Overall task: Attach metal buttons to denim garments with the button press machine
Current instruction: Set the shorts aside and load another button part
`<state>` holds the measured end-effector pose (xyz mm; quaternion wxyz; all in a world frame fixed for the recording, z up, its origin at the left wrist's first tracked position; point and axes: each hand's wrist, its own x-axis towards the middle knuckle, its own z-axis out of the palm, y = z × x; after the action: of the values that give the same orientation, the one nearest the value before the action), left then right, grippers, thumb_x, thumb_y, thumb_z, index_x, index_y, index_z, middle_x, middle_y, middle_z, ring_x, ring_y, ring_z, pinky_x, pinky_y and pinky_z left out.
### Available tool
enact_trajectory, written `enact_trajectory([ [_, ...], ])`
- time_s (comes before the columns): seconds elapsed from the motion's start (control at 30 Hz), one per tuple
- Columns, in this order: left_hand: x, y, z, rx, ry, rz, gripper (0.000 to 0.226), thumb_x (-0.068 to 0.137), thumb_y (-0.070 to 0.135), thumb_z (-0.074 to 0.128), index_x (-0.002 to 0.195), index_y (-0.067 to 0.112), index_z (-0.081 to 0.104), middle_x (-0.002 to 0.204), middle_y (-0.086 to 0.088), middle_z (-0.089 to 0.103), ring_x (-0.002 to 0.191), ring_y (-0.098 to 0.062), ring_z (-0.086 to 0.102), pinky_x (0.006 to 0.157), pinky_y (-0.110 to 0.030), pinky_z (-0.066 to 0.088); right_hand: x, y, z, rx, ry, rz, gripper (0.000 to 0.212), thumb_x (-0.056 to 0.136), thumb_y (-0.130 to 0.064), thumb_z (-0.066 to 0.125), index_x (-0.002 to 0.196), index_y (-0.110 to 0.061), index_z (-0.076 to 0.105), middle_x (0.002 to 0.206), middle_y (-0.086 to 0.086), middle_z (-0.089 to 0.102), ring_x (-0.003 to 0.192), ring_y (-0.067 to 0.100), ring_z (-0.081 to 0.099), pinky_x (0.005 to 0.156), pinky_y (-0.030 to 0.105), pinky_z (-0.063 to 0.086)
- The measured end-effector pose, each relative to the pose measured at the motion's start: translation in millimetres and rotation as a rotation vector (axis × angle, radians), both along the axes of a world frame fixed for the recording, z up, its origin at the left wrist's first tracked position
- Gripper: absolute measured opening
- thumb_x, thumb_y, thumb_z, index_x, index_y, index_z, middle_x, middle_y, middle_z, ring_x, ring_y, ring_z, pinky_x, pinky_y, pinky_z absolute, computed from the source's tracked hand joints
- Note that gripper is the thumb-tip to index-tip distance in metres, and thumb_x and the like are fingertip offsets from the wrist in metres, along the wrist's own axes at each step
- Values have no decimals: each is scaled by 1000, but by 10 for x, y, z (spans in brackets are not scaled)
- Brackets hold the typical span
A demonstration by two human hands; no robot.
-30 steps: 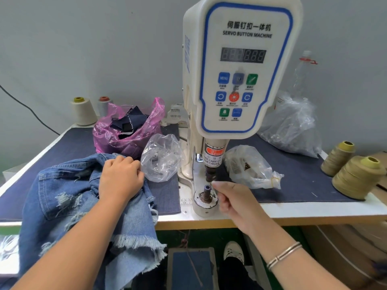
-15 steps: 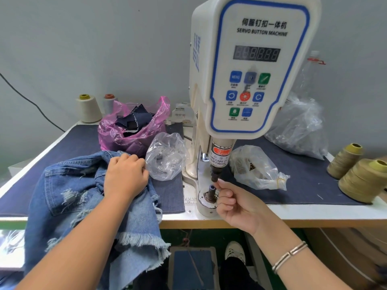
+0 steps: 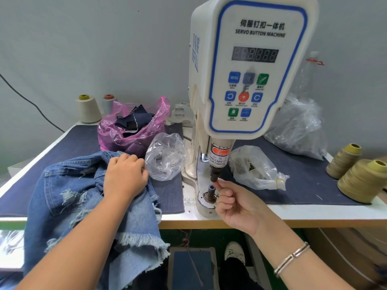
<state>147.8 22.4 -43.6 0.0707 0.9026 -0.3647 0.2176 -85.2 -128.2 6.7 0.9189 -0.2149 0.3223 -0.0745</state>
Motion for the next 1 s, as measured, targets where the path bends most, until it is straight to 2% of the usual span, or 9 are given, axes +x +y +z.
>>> enact_trajectory([
  [0.1, -2, -2, 21, -49, 12, -14, 12, 79, 18, 58, 82, 10, 65, 81, -5, 63, 81, -26, 54, 84, -41, 40, -12, 29, 38, 21, -8, -15, 13, 71, -7, 61, 81, 2, 63, 40, -1, 43, 28, 7, 38, 29, 14, 30],
  [0.23, 16, 33, 60, -161, 39, -27, 22, 75, 17, 47, 82, 1, 60, 80, -13, 60, 84, -33, 53, 107, -51, 32, -75, 66, 34, 25, -45, -14, 15, 75, -8, 59, 88, -2, 62, 42, -2, 44, 30, 7, 39, 30, 14, 32],
  [0.43, 202, 197, 384, -62, 69, -134, 23, 83, 26, 36, 79, 8, 50, 74, -14, 58, 70, -30, 50, 66, -42, 42, -195, 233, -25, -132, -38, 69, 29, 75, -12, 66, 103, -4, 69, 59, 2, 54, 37, 9, 42, 36, 17, 34],
  [0.57, 285, 338, 759, -274, 218, -338, 9, 94, 22, 49, 88, 15, 48, 70, -5, 57, 67, -30, 54, 61, -38, 39, -129, 431, -50, -461, -14, 282, 21, 93, -12, 54, 110, -10, 68, 68, 4, 58, 48, 9, 47, 47, 19, 41],
  [0.67, 195, 382, 1101, -559, 442, -494, 3, 87, 27, 47, 84, 26, 47, 69, 10, 53, 62, -9, 45, 62, -28, 36, 67, 519, 85, -901, -11, 362, 18, 96, -15, 52, 108, -19, 65, 79, -3, 66, 61, 8, 60, 59, 20, 49],
  [0.73, 74, 361, 1288, -721, 635, -609, 2, 86, 26, 47, 84, 27, 48, 70, 11, 50, 64, -6, 40, 63, -24, 33, 234, 542, 156, -1165, -2, 334, 19, 93, -18, 56, 108, -29, 62, 97, -9, 67, 79, 2, 64, 71, 17, 49],
  [0.87, -230, 268, 1475, -851, 878, -760, 3, 83, 17, 47, 85, 19, 49, 70, 3, 48, 62, -9, 42, 61, -25, 34, 506, 523, 170, -1363, -136, 321, 59, 86, -29, 68, 134, -42, 36, 137, -24, 40, 123, -4, 40, 99, 16, 34],
  [0.93, -337, 232, 1534, -900, 995, -822, 4, 84, 12, 46, 84, 15, 48, 64, 9, 52, 56, -5, 47, 55, -18, 39, 602, 481, 164, -1336, -190, 415, 90, 77, -39, 74, 145, -46, 16, 148, -28, 21, 134, -9, 21, 107, 21, 24],
  [1.0, -390, 221, 1580, -967, 1117, -875, 9, 88, 8, 42, 83, 14, 47, 62, 8, 54, 53, -5, 52, 52, -16, 44, 663, 448, 194, -1308, -227, 499, 103, 71, -42, 76, 147, -48, 6, 152, -27, 14, 136, -8, 15, 113, 29, 22],
])
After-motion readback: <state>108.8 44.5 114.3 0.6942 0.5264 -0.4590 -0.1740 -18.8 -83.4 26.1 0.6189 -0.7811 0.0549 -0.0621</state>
